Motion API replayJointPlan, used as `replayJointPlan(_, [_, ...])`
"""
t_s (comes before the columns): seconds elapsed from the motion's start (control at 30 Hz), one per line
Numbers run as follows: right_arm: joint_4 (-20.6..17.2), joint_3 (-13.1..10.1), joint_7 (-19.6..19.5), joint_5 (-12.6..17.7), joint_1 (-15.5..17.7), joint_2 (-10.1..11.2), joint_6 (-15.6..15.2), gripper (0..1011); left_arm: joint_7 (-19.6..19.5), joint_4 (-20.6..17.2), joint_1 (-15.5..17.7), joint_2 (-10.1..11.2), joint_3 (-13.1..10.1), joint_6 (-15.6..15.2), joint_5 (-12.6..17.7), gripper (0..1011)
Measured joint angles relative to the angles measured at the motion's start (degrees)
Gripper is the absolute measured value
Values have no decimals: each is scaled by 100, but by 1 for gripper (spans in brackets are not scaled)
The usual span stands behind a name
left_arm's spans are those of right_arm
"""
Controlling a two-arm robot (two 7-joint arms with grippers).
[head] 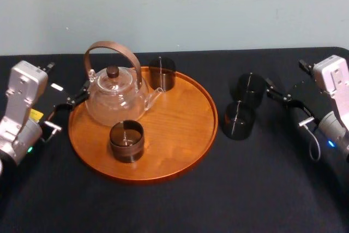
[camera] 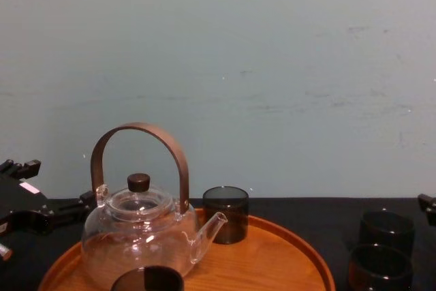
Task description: Pick up the glass from the table and place it on the tray.
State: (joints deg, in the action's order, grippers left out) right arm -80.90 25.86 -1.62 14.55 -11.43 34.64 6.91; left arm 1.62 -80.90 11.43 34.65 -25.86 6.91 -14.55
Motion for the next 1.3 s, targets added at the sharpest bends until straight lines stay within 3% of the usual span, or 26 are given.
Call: replayJointPlan(1.3, [0, 0, 0, 0, 0, 0, 0, 1002, 0, 0, 0, 0, 0, 0, 0, 1001])
